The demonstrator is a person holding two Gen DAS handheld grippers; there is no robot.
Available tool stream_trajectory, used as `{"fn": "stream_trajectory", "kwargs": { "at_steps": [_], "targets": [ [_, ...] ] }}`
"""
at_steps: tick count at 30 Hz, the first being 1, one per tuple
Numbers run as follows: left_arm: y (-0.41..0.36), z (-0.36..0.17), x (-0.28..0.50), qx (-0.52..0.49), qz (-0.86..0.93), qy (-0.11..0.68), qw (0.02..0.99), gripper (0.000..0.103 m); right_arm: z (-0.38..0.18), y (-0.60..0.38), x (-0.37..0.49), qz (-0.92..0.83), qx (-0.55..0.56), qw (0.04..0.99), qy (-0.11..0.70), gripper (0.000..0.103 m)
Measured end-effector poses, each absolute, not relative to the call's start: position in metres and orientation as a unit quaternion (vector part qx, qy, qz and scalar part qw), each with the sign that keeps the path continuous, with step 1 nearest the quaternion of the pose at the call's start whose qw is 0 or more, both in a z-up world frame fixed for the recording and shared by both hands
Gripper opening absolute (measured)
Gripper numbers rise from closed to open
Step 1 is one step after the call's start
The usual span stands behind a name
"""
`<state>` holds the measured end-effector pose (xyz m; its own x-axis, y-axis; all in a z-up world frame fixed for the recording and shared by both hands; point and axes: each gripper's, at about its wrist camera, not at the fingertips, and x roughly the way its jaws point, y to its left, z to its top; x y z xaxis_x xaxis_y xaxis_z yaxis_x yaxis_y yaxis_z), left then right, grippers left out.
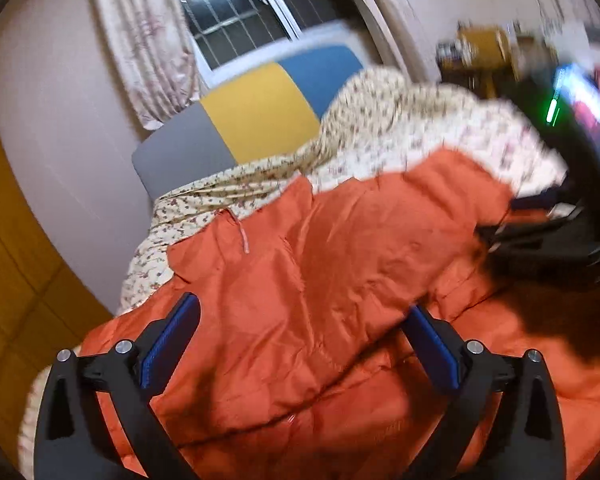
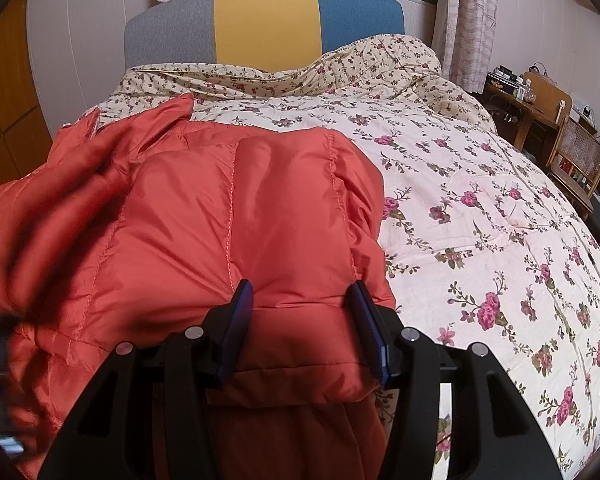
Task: Fold large clothes
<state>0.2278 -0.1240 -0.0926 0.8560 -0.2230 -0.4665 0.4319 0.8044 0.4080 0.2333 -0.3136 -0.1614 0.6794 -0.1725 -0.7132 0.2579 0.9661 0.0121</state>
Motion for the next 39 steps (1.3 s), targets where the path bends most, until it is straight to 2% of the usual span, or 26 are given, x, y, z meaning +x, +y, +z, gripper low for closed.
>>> {"fn": "stream_trajectory", "kwargs": {
  "at_steps": [2,5,10,13,17,19,20,21,23,30,33,39],
  "targets": [
    [-0.103,-0.084,0.223,0.231,-0.175,0.208,0.934,0.099,-0.161,-0.314,0.233,-0.117,0.058,0.916,0.38,0.052],
    [-0.067,-0.074,0.224,0.18,-0.159,0.225,0.944,0.099,-0.158,-0.316,0.23,-0.11,0.062,0.918,0.375,0.06],
    [-0.016,-0.06,0.219,0.097,-0.172,0.235,0.952,0.099,-0.139,-0.31,0.221,-0.091,0.054,0.929,0.354,0.06],
    [0.005,-0.059,0.215,0.068,-0.185,0.225,0.954,0.099,-0.113,-0.29,0.211,-0.072,0.029,0.946,0.316,0.06],
    [0.033,-0.064,0.237,0.041,-0.115,0.237,0.964,0.099,-0.076,-0.252,0.202,-0.025,0.021,0.966,0.256,0.06],
    [0.052,-0.065,0.256,0.002,-0.071,0.253,0.965,0.086,-0.068,-0.228,0.213,0.014,0.016,0.965,0.261,0.06],
    [0.061,-0.066,0.267,-0.021,-0.049,0.265,0.963,0.073,-0.068,-0.216,0.223,0.036,0.02,0.962,0.271,0.06],
    [0.069,-0.067,0.279,-0.035,-0.026,0.275,0.96,0.066,-0.069,-0.208,0.231,0.049,0.024,0.959,0.28,0.06],
    [0.077,-0.07,0.298,-0.04,-0.002,0.291,0.956,0.063,-0.076,-0.191,0.254,0.069,0.026,0.95,0.302,0.059],
    [0.072,-0.1,0.351,0.032,0.021,0.342,0.939,0.063,-0.122,-0.183,0.31,0.045,-0.012,0.933,0.357,0.059],
    [0.084,-0.123,0.365,0.003,0.009,0.374,0.928,0.065,-0.144,-0.192,0.32,0.044,-0.002,0.93,0.364,0.059],
    [0.086,-0.133,0.371,-0.005,0.004,0.389,0.921,0.067,-0.166,-0.191,0.334,0.038,-0.002,0.927,0.374,0.059]
  ]
}}
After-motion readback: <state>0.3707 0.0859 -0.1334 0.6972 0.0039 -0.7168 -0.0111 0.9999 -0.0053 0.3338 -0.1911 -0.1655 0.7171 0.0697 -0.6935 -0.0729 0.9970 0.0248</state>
